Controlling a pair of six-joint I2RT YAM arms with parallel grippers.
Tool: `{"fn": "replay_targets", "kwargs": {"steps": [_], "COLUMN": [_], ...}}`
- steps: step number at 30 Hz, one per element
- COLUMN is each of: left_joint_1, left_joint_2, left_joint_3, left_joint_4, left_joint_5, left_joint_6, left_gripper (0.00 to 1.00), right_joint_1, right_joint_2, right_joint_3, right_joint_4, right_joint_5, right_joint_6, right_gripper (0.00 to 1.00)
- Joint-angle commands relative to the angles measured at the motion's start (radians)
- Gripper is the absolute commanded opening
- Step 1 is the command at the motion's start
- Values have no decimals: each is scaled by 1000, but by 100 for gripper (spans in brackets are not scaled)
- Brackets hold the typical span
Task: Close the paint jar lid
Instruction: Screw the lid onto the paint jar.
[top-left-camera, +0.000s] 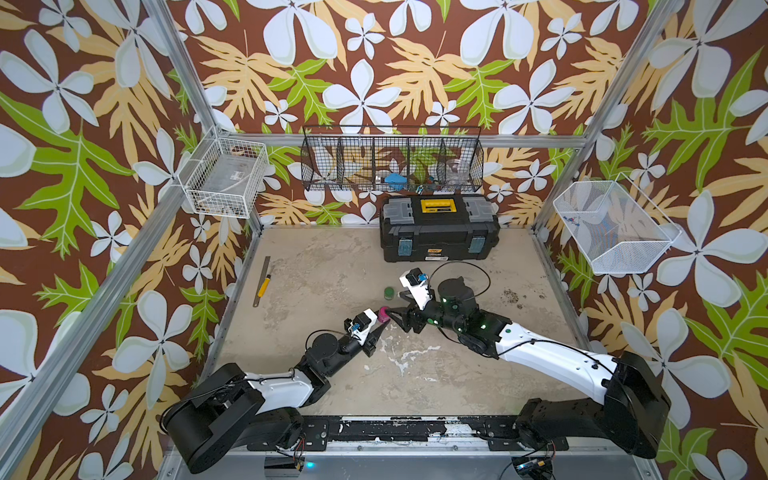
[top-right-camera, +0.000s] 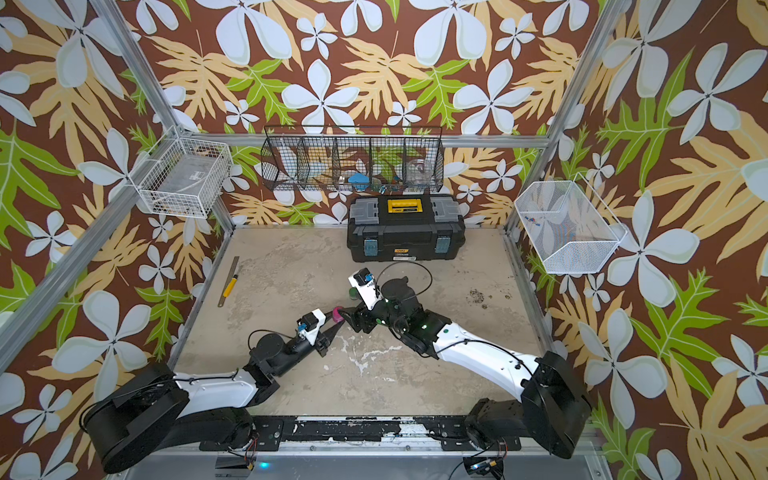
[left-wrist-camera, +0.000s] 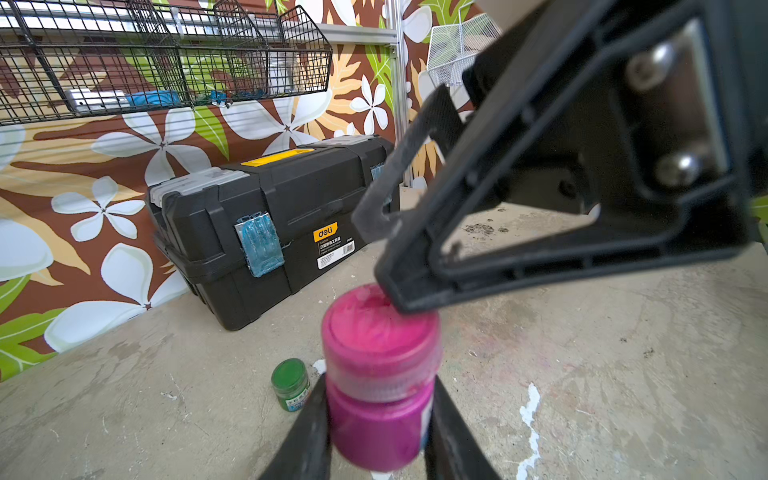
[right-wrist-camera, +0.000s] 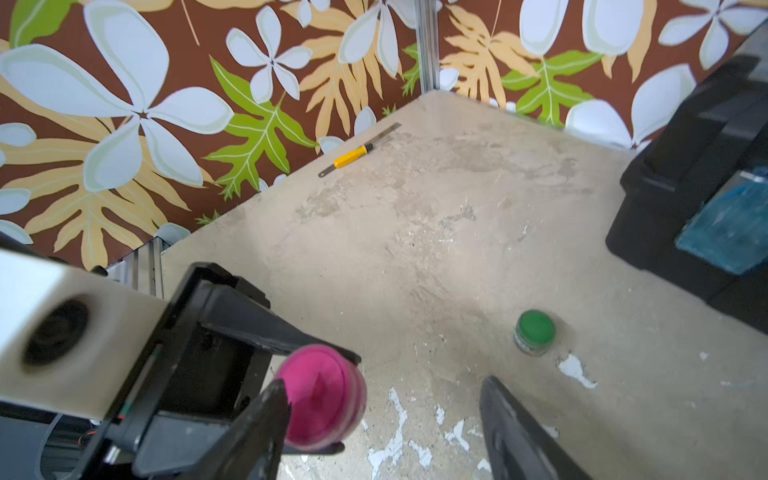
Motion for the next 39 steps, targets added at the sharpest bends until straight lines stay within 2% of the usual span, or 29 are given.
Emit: {"fn": "replay_targets", "kwargs": {"steps": [1, 9, 13, 15, 17, 20, 23, 25, 31, 39], "left_joint_1": [1, 1, 1, 1, 1, 1, 1, 1, 2, 1], "left_joint_2": [-1, -3, -4, -5, -5, -4, 0, -1, -10, -3], "left_joint_3": [1, 2, 1, 2, 1, 2, 3, 2, 0, 2], "left_joint_4": [35, 35, 35, 35, 35, 36, 36, 38, 36, 36], "left_joint_5": [0, 1, 2, 3, 5, 10, 12, 11, 4, 4], "left_joint_6": [1, 1, 1, 1, -1, -2, -4, -4, 1, 2], "left_gripper": [3, 3, 3, 3, 3, 3, 3, 3, 4, 3], "right_joint_1": [0, -2, -21, -59, -110, -160, -165, -179, -182, -158], "right_joint_2": [16, 2, -24, -29, -20, 22, 87, 132, 224, 272], "right_joint_3": [-8, 25, 79, 131, 184, 276, 357, 393, 461, 484], "right_joint_4": [31, 11, -57, -129, -213, -414, -568, -602, -639, -663], "right_joint_5": [-10, -20, -84, -180, -342, -566, -638, -688, -716, -678], "right_joint_6": [15, -3, -106, -183, -281, -519, -737, -817, -937, -977], "right_gripper": [73, 72, 73, 73, 73, 71, 70, 69, 65, 64]}}
